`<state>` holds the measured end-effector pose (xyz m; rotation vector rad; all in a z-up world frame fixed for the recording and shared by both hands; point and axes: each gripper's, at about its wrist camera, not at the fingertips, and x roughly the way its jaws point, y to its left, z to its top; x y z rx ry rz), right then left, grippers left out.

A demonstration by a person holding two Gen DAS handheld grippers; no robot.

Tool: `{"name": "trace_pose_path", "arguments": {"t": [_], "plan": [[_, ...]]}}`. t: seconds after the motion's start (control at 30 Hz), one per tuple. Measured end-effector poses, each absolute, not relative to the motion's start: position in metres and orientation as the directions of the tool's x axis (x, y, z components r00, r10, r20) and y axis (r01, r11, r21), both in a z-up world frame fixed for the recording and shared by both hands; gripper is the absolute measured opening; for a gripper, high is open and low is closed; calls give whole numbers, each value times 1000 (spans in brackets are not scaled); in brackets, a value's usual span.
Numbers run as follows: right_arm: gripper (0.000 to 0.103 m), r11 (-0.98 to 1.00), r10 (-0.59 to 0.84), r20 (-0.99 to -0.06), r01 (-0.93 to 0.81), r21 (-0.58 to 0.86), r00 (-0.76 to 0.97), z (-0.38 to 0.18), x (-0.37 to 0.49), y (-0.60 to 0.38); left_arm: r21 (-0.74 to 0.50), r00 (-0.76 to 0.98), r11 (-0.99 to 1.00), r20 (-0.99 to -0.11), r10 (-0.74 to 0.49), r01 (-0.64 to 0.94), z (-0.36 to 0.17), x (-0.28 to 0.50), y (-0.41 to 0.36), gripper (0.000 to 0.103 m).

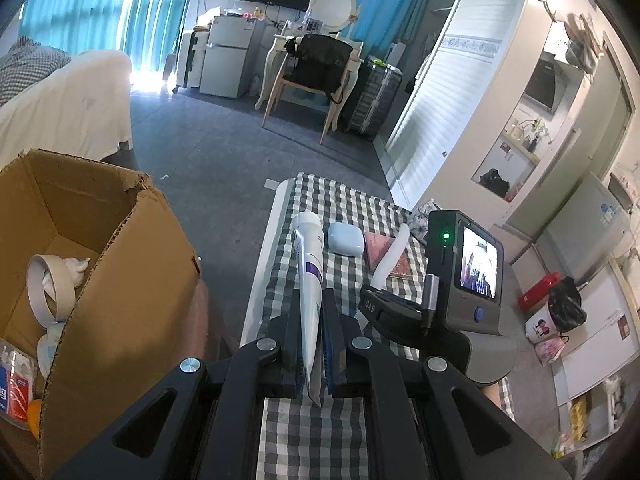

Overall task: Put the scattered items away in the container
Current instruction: 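Grasp the long white foam tube with the right gripper, then carry the cream tube and foam tube into the box and release both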

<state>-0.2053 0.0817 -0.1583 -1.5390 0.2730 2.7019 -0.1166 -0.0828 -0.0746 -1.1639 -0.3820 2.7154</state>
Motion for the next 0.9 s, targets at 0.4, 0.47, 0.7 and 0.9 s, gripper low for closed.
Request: {"name": "trace_pose_path", "arguments": {"t": [0.4,0.47,0.7,0.9], "plan": [[9,-995,-98,-853,24,100,-513,-146,-174,77,-279,-688,-959,-688,232,-44,-70,-111,-75,7],[9,-995,-100,-857,74,72,-506,-143,-167,79,-276,-690,-960,-686,230,-46,-67,-110,-72,7],[9,-975,-70,-846,217,-55,-528,-130,-137,96,-264,-698,-963,-680,224,-51,-62,-104,-61,7],[9,-972,-110,-843,232,-19,-526,-128,-130,112,-253,-698,-966,-682,218,-55,-61,-99,-53,7]]}}
